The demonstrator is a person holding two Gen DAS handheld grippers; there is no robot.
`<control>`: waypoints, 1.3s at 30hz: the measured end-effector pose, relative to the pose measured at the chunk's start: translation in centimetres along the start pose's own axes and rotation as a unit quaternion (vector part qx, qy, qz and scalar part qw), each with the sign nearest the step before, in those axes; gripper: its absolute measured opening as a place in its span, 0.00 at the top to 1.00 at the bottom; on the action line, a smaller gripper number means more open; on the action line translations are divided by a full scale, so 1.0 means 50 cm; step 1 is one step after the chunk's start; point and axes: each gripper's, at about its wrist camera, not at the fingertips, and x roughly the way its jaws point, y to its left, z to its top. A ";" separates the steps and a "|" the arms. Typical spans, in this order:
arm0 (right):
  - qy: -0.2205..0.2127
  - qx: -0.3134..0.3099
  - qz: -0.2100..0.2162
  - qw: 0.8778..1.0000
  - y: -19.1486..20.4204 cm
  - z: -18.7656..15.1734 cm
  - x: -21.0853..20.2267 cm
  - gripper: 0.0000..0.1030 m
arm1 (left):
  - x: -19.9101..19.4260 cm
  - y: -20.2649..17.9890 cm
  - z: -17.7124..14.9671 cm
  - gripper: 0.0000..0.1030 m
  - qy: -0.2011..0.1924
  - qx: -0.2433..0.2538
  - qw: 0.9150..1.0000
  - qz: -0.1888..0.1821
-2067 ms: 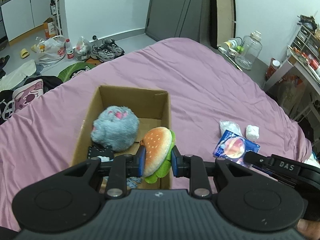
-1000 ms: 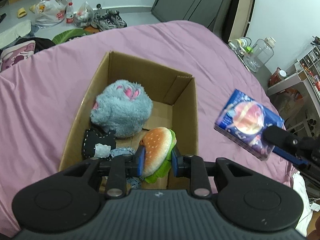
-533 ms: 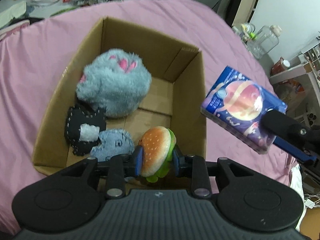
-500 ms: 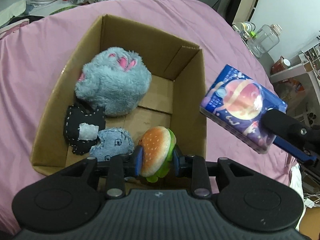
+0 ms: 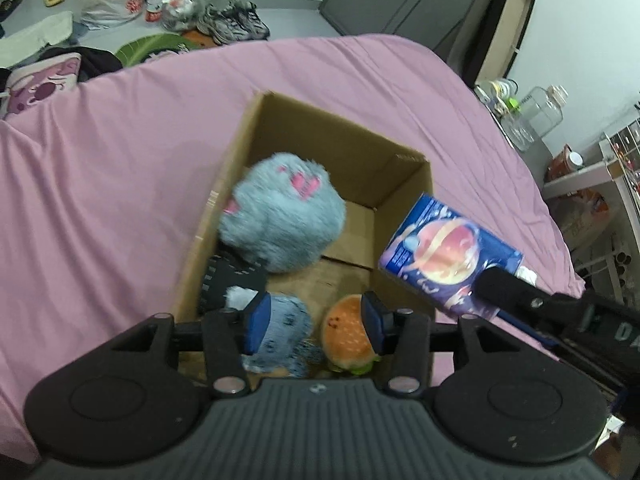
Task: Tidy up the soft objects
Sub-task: 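Open both grippers to drop the burger and tissue pack into the box, then move both grippers toward the plastic bag of white fluff and paper ball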
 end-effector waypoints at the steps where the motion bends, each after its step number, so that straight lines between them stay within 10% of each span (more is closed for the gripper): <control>1: 0.002 0.002 0.000 1.000 0.000 -0.002 0.003 0.82 | -0.006 0.005 0.001 0.53 -0.002 -0.002 1.000 0.003; 16: 0.036 0.034 -0.007 0.999 0.007 -0.035 0.062 0.76 | -0.069 0.042 0.002 0.53 -0.022 0.003 0.999 0.030; 33: -0.007 0.038 0.015 0.999 -0.076 -0.034 -0.061 0.76 | -0.112 -0.012 -0.016 0.40 -0.051 0.037 0.997 0.054; 39: -0.021 0.033 0.010 0.999 -0.111 -0.028 -0.088 0.59 | -0.115 -0.057 -0.030 0.40 -0.052 0.052 0.995 0.061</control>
